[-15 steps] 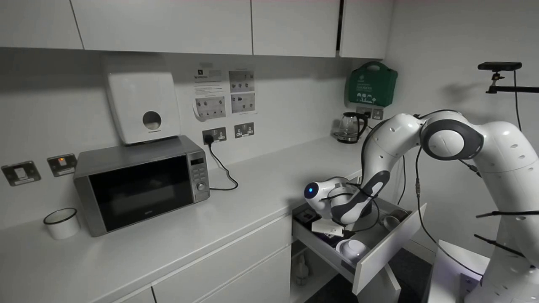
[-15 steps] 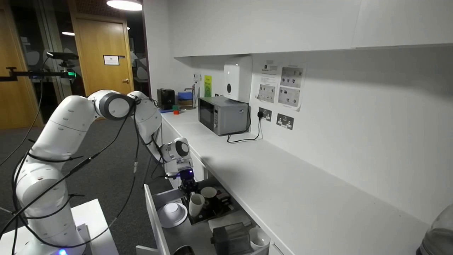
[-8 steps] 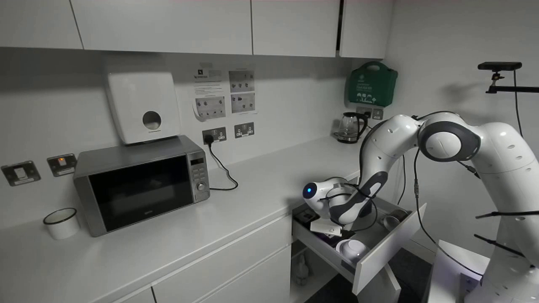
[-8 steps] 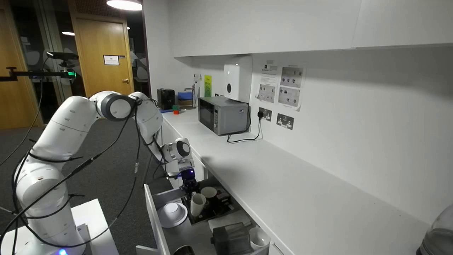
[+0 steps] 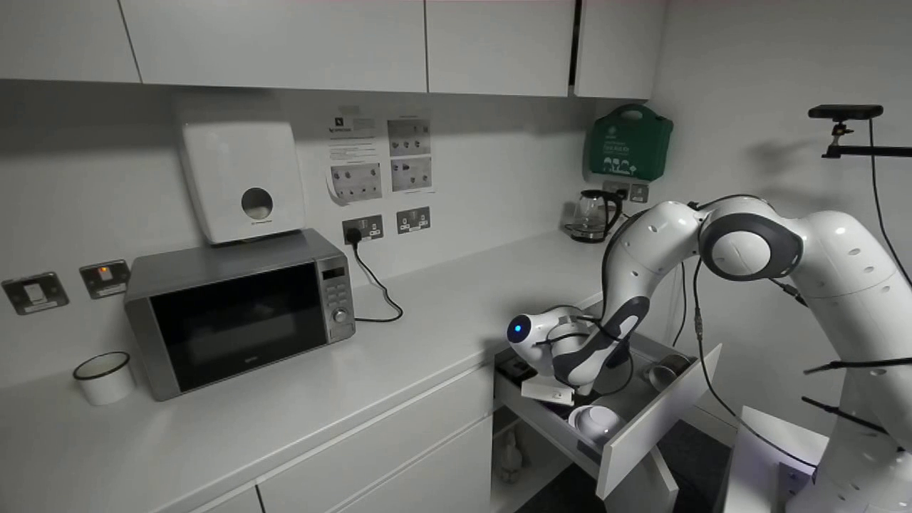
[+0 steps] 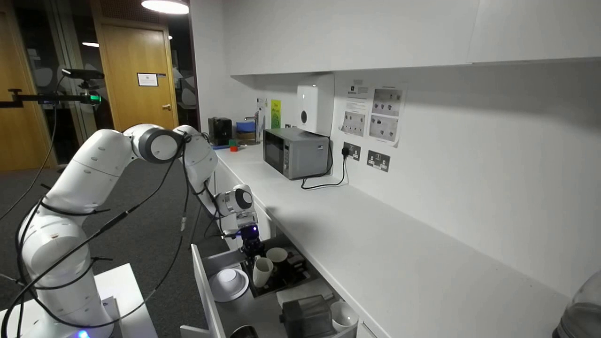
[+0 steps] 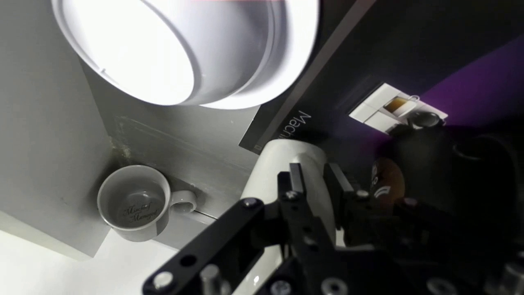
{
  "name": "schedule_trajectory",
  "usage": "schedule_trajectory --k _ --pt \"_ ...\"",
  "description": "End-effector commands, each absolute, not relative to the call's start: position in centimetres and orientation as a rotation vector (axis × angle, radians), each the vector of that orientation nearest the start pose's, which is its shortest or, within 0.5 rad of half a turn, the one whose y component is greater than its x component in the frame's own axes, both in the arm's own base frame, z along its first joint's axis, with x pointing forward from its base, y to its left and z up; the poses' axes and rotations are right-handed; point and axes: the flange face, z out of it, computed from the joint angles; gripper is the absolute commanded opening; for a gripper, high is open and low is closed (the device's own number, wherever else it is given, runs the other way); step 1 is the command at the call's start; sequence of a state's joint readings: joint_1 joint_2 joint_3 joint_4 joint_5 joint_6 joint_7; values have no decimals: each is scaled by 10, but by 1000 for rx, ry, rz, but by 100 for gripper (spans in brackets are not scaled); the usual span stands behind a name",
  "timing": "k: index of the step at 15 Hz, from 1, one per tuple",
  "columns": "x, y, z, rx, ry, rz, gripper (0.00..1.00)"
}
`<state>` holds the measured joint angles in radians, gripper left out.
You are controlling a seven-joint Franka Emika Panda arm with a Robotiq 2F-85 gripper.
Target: Put the black and white mugs inside the drawer
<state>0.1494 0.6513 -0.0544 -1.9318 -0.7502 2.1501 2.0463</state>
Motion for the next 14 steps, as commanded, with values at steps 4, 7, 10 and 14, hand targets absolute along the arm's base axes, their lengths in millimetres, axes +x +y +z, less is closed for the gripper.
schedule_trajectory --k 4,7,10,14 --pt "583 35 121 1875 -1583 351 5" --pt "585 35 121 1870 -1580 353 5" --pt "587 34 122 1864 -1575 355 47" --pt "589 32 126 1865 -1579 360 75"
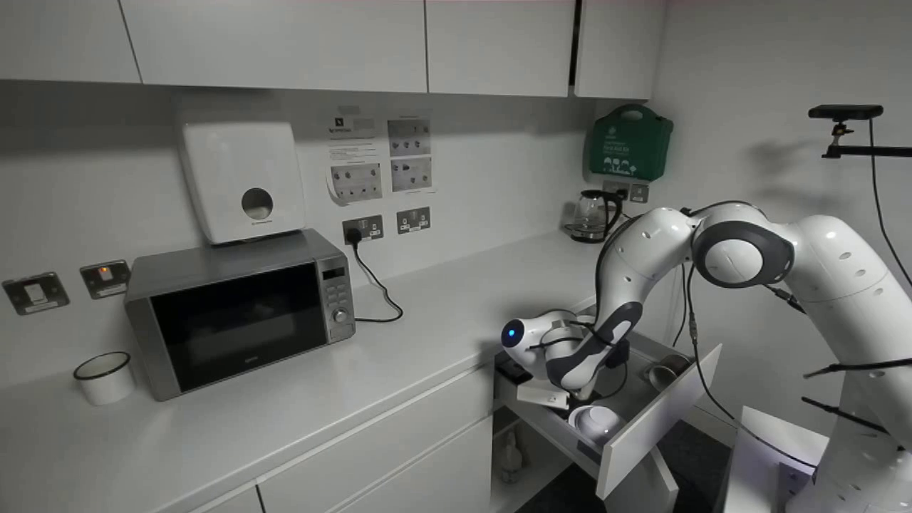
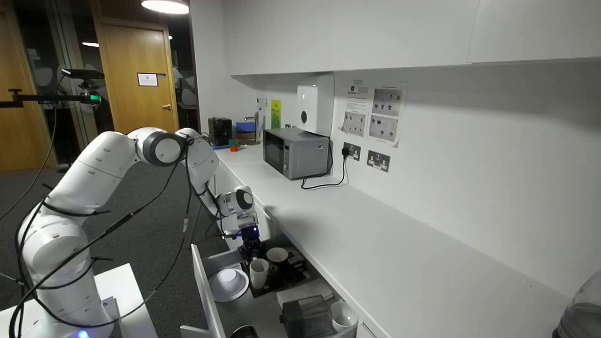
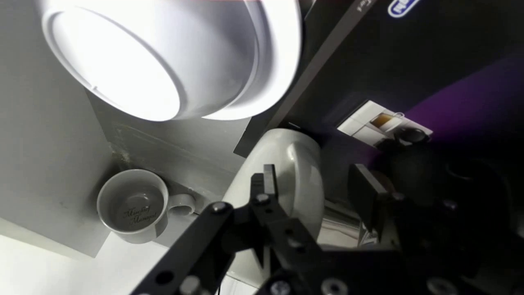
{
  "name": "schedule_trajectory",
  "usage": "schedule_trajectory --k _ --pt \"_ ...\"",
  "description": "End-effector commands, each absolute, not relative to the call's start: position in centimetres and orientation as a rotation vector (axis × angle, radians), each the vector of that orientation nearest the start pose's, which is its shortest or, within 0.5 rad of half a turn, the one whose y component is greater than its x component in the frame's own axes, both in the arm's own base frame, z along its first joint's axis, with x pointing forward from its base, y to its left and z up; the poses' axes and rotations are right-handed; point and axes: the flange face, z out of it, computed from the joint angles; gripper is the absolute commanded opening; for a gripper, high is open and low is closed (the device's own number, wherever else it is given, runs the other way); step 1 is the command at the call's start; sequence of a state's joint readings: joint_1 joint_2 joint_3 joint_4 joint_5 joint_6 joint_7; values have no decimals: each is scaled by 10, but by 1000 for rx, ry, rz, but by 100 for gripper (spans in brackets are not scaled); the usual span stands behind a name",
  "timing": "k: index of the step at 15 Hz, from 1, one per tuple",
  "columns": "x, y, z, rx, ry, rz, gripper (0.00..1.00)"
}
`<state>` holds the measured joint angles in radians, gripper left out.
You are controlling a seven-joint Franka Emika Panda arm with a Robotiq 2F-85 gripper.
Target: Put the black and white mugs inside the drawer
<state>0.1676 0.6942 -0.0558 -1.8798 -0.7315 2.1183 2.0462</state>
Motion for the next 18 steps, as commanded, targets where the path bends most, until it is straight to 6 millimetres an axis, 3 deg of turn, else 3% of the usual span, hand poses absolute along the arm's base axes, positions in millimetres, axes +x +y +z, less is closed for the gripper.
schedule_trajectory --k 1,4,9,18 --pt "590 32 127 1864 -1579 362 83" --pt "589 29 131 1863 -1576 362 100" --pt "578 24 150 1900 -1628 330 100" --pt "544 18 228 1981 -1721 263 100"
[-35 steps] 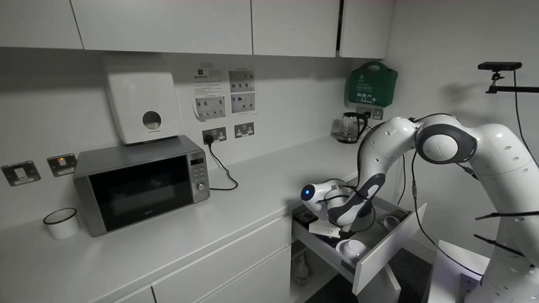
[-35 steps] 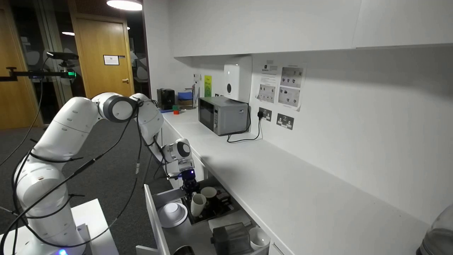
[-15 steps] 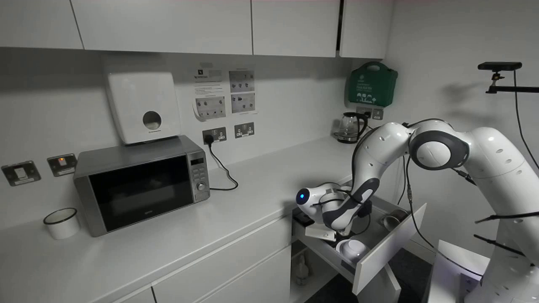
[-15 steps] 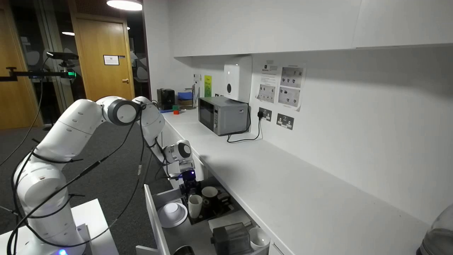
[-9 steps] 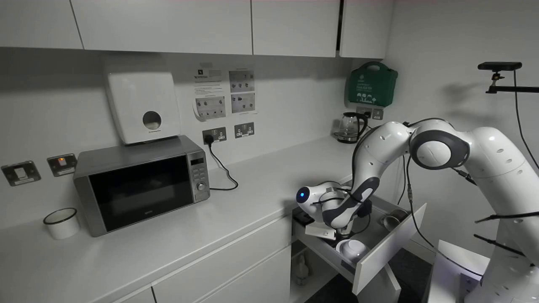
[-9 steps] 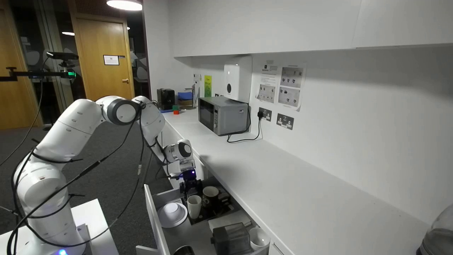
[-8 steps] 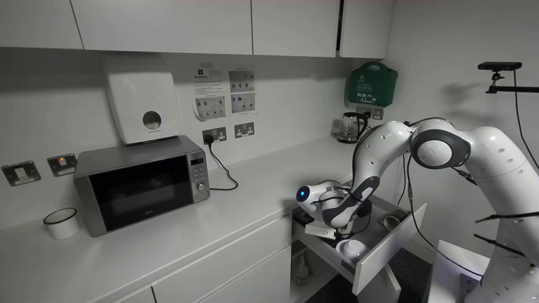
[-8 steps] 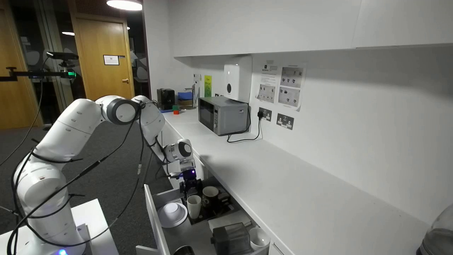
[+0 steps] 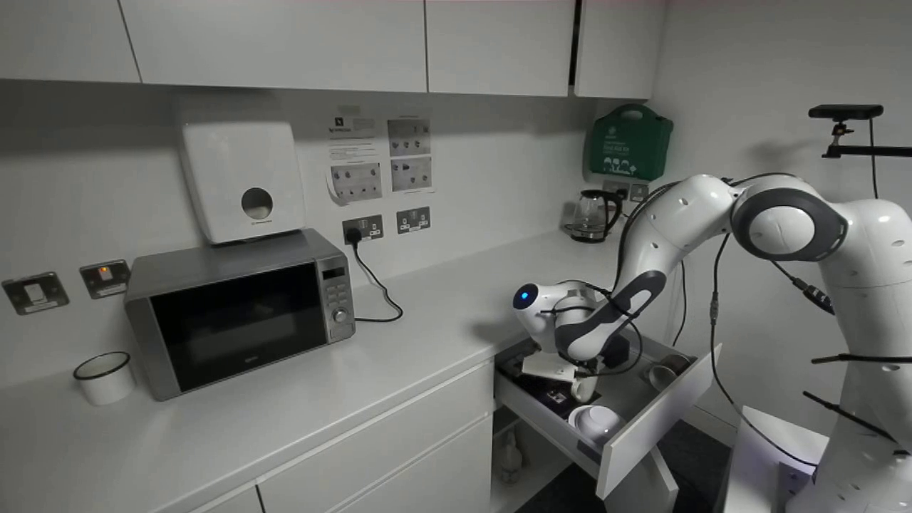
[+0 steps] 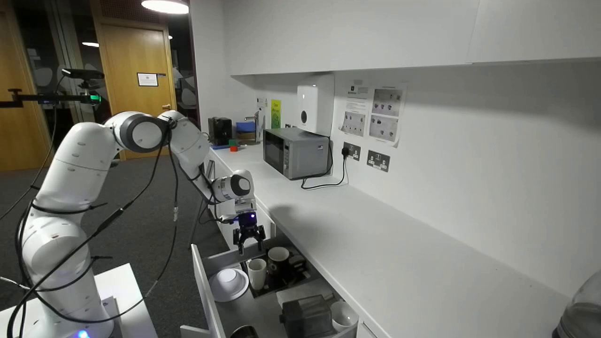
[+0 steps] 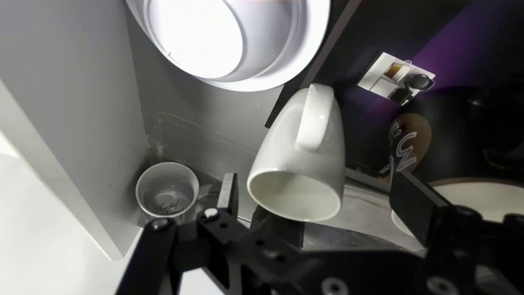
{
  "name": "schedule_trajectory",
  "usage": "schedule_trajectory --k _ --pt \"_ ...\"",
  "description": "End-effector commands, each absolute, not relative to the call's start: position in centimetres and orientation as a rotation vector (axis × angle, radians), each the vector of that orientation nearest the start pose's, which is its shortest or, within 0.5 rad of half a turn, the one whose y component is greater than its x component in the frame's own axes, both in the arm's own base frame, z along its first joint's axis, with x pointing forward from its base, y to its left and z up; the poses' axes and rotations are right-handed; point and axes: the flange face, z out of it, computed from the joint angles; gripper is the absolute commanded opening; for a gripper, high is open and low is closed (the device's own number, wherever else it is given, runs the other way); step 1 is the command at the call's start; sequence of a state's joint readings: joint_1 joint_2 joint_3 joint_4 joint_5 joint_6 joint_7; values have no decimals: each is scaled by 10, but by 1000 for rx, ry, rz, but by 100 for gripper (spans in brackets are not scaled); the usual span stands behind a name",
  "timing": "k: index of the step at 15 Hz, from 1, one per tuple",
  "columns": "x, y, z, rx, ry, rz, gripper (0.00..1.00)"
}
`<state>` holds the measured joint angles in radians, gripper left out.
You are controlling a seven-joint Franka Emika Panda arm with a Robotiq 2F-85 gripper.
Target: Put the black and white mugs inside the drawer
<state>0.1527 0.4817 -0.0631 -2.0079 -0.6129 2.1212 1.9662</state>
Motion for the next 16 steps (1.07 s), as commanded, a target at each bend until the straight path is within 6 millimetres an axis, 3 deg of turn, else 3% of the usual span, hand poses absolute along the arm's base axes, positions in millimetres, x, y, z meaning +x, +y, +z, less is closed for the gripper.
schedule_trajectory --k 1,7,16 --pt "539 18 239 2018 -1713 273 100" --pt "510 10 289 2271 -1442 455 100" --pt "469 -13 315 2434 -857 724 100"
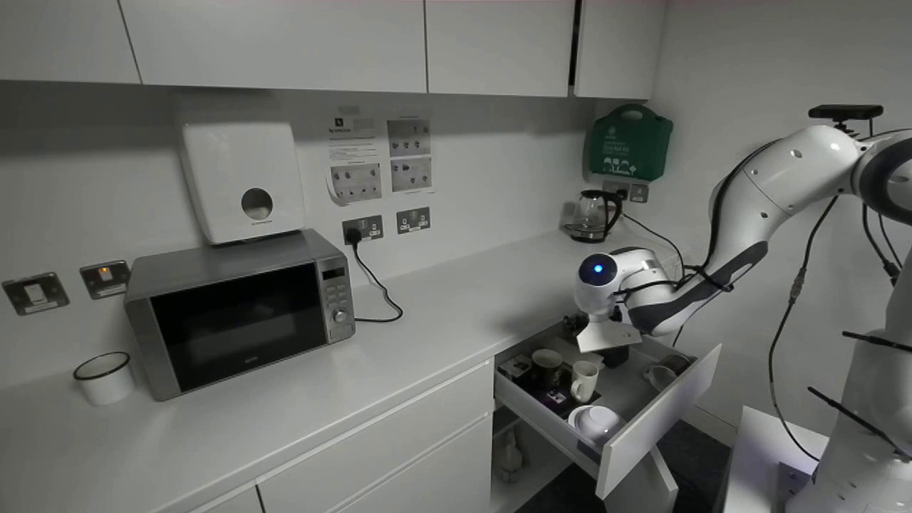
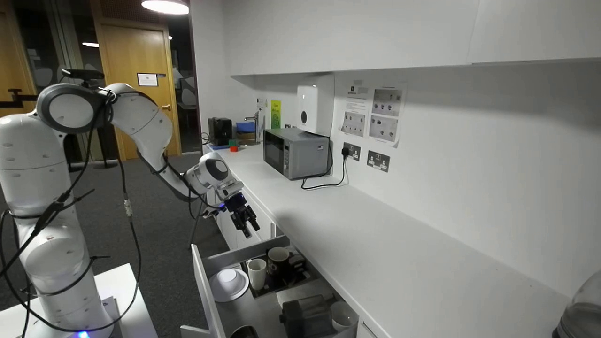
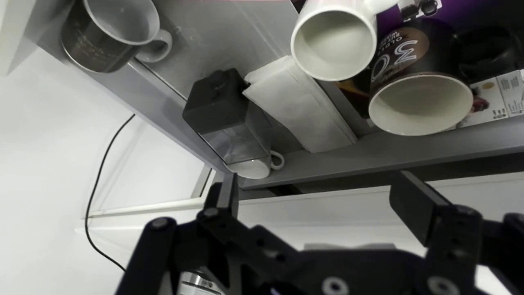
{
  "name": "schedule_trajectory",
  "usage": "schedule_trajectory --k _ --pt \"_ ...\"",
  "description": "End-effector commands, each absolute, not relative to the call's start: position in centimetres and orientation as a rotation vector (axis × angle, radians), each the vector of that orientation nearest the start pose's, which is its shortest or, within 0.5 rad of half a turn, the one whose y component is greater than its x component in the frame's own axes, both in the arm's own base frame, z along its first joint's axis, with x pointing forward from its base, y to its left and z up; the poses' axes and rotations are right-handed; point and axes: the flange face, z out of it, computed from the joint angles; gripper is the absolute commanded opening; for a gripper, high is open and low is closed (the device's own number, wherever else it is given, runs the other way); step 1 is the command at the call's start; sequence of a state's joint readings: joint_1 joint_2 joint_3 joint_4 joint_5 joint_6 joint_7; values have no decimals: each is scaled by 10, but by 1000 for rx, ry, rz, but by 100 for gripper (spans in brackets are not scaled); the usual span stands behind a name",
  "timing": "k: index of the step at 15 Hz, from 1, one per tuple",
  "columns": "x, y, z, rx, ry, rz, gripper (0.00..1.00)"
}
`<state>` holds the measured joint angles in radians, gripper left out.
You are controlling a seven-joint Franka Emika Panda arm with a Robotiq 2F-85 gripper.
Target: Put the black and white mugs inside the drawer
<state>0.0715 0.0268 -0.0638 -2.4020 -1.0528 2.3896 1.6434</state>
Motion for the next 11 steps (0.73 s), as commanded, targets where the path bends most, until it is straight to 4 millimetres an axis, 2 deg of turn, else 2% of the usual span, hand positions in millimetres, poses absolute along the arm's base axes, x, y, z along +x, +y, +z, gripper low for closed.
schedule_trajectory --k 1,5,6,11 --pt "465 -15 318 -3270 1065 -1005 100" --pt "452 -18 326 -3232 719 -1047 100" --pt "468 -12 315 -3238 879 -1019 100" --pt "466 -13 312 -3237 867 -1007 100"
